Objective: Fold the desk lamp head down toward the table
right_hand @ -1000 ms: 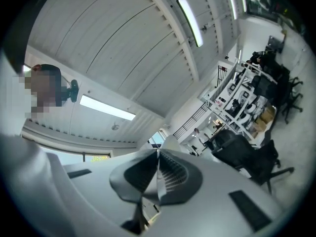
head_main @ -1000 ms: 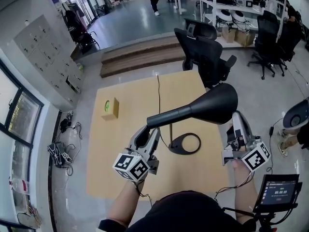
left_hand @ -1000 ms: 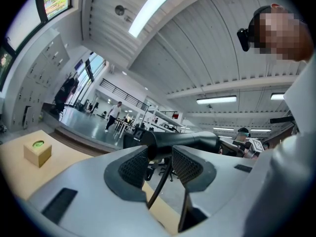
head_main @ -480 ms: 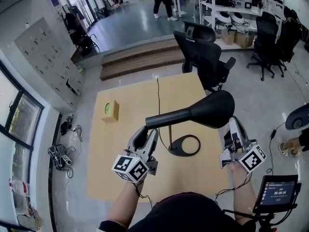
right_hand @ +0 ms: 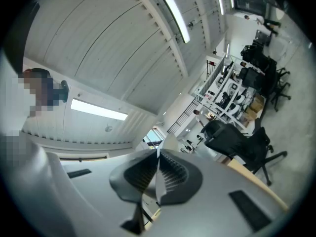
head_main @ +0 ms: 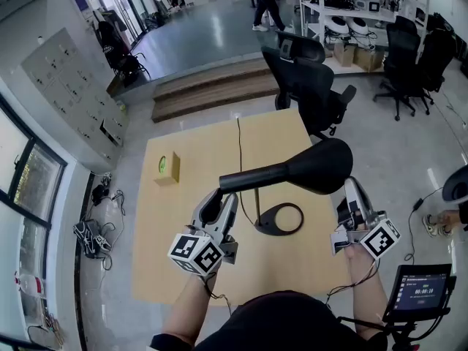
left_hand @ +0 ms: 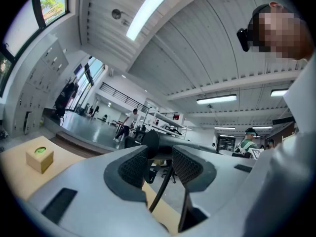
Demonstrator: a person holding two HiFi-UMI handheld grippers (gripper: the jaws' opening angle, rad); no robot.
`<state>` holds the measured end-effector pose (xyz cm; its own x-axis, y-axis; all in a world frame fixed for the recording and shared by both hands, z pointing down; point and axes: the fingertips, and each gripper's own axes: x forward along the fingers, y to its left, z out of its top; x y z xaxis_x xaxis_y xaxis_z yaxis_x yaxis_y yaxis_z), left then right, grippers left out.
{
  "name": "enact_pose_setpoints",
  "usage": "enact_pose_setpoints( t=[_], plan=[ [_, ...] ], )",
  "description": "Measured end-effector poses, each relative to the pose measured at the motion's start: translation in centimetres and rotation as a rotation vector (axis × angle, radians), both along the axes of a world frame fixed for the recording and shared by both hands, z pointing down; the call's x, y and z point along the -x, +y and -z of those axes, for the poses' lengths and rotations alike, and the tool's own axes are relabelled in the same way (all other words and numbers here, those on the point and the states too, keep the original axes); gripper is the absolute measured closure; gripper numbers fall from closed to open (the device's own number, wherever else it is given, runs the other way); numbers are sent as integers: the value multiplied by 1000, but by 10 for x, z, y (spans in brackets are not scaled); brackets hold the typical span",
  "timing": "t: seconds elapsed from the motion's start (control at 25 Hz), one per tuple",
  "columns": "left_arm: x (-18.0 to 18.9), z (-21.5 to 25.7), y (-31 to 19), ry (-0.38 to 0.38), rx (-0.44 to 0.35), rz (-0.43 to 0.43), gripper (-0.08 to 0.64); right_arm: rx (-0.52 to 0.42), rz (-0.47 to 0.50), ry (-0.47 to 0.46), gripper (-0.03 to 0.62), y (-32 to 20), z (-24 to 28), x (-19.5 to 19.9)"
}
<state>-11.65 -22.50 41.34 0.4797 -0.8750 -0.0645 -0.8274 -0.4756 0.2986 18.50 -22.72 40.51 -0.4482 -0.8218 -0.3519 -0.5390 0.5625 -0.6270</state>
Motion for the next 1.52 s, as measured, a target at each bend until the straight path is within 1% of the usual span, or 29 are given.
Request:
enact_pose_setpoints(
  t=[0.16, 0.32, 0.48, 0.52, 0.56, 0.64, 0.72, 0.8, 0.92, 1.08, 1.16, 1.24, 1.36, 1.52],
  plan=[
    [0, 1, -1, 1, -3, -1, 399, 11, -1, -5, 577, -1, -2, -1],
    [0, 3, -1, 4, -6, 4, 399, 2, -23, 48, 577, -1, 0, 0],
    [6, 6, -2, 65, -2, 20, 399, -10, -68, 54, 575, 2, 9, -13],
    [8, 7, -1, 83, -2, 18, 399, -22, -92, 78, 575, 4, 14, -19],
    [10, 7, 1, 102, -1, 12, 399, -41, -120, 121, 575, 8, 21, -25],
    [12, 8, 6, 152, 9, -5, 399, -100, -176, 244, 566, 17, 44, -31],
    [12, 6, 7, 216, 25, -25, 399, -162, -217, 396, 527, 18, 66, -31],
    [12, 0, 1, 270, 39, -35, 399, -199, -236, 556, 517, 9, 77, -22],
    [13, -2, -1, 300, 52, -31, 397, -227, -234, 747, 517, 1, 83, -1],
    [14, -1, 5, 348, 66, -55, 388, -214, -222, 923, 512, -2, 74, 24],
    [13, 1, 5, 366, 69, -73, 385, -195, -227, 993, 511, -7, 64, 30],
    [11, 2, 5, 369, 65, -88, 385, -180, -227, 1030, 512, -10, 56, 33],
    [8, 1, 3, 382, 56, -107, 385, -154, -213, 1037, 512, -17, 45, 35],
    [9, 3, 2, 385, 66, -101, 385, -122, -198, 1029, 512, -20, 36, 33]
  ],
)
